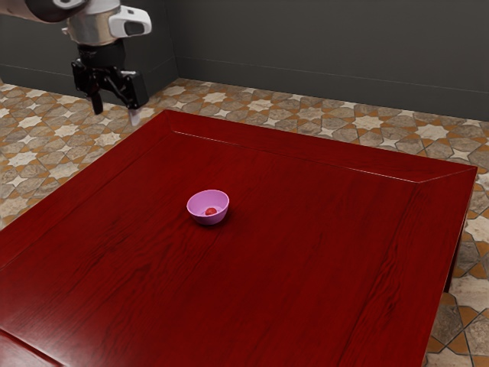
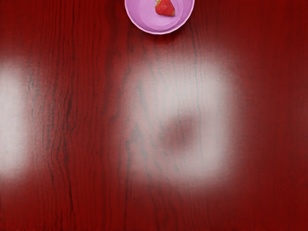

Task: Take strawberry from the bowl

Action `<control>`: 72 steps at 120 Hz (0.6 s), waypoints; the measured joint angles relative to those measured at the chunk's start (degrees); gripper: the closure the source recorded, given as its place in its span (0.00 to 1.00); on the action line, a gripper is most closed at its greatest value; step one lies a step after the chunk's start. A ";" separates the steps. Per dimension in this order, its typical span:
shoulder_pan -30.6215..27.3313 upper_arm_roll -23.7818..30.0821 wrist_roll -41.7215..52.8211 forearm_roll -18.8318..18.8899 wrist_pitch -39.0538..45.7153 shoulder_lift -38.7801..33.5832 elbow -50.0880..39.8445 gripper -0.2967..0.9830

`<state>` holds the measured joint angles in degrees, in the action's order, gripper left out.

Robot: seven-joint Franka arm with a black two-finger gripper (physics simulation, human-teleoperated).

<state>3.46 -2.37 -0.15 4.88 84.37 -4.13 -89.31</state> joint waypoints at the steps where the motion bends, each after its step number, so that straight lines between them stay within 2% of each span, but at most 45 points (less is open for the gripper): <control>1: -0.03 0.00 -0.01 0.00 0.01 -0.02 -0.05 0.23; 20: 0.35 0.68 -0.17 0.13 0.22 -1.75 -1.71 0.23; 40: -0.90 1.58 -0.77 -1.38 2.11 -7.00 -13.71 0.23; 56: -0.26 1.93 -1.58 -1.83 11.49 -6.67 -28.29 0.23; 72: 1.09 1.99 -2.17 -1.84 20.24 -2.10 -30.56 0.23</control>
<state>4.55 -0.37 -2.32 3.03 104.61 -6.24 -119.87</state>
